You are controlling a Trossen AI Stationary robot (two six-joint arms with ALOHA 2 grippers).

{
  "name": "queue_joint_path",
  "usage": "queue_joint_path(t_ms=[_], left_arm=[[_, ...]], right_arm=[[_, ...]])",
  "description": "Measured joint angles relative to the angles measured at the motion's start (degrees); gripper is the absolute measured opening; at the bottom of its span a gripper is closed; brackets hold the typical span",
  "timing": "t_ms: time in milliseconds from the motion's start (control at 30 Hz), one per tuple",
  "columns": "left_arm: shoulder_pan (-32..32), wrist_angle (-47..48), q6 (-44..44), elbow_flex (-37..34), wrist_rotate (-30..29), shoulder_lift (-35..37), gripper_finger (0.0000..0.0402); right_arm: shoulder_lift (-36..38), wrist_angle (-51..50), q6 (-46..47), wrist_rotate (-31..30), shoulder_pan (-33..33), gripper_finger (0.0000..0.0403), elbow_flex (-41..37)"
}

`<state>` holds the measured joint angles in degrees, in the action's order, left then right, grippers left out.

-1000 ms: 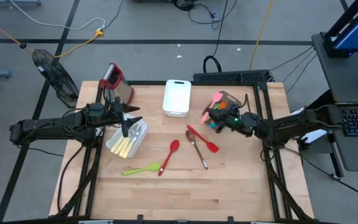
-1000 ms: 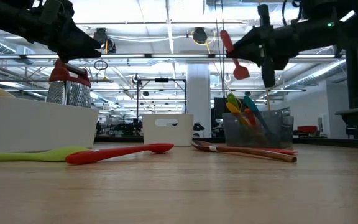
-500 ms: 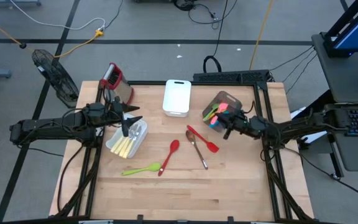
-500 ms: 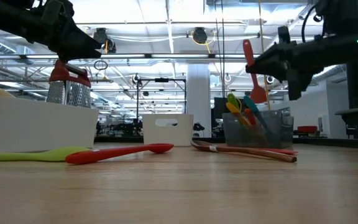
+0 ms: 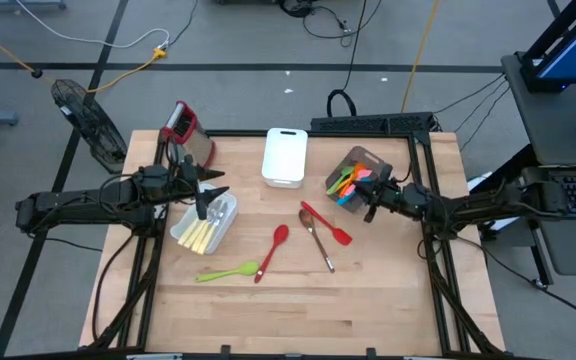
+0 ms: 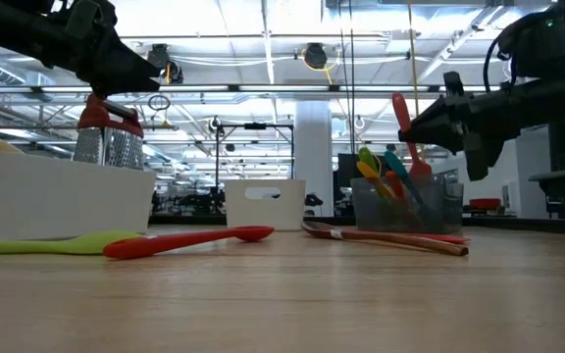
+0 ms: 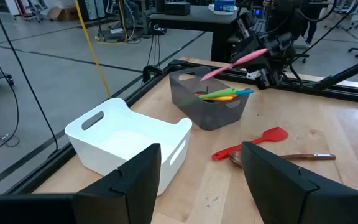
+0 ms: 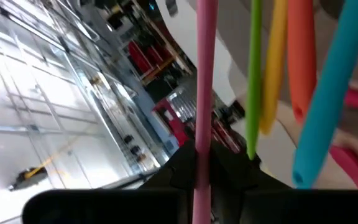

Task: Pick & Place Kitchen Items
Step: Put the pink spatula into the black bin

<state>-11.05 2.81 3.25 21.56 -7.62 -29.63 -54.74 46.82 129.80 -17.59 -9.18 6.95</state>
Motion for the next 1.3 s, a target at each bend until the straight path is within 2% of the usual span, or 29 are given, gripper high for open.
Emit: queue_joint_path(t_ms=[167, 233, 633, 1033, 1300], left_arm=[[0.0, 0.0, 0.0, 0.0, 0.0, 0.0, 0.0228], [0.0, 0.0, 0.0, 0.0, 0.0, 0.0, 0.0228], [0.0, 0.0, 0.0, 0.0, 0.0, 0.0, 0.0228], [0.0, 0.0, 0.0, 0.0, 0.0, 0.0, 0.0228], [0.0, 0.0, 0.2, 0.0, 0.0, 0.0, 0.0228]], right_arm=[[0.0, -0.4, -0.3, 7.7, -4.8, 0.0024, -0.9], [0.0, -0.5, -0.5, 8.8, -6.2, 0.0027, -1.2], [0.0, -0.3, -3.6, 10.5, -9.7, 0.0037, -2.9], [0.0, -0.2, -6.0, 11.8, -9.7, 0.0102, -3.0], [0.0, 4.0, -8.0, 11.8, -9.5, 0.0135, -2.7]])
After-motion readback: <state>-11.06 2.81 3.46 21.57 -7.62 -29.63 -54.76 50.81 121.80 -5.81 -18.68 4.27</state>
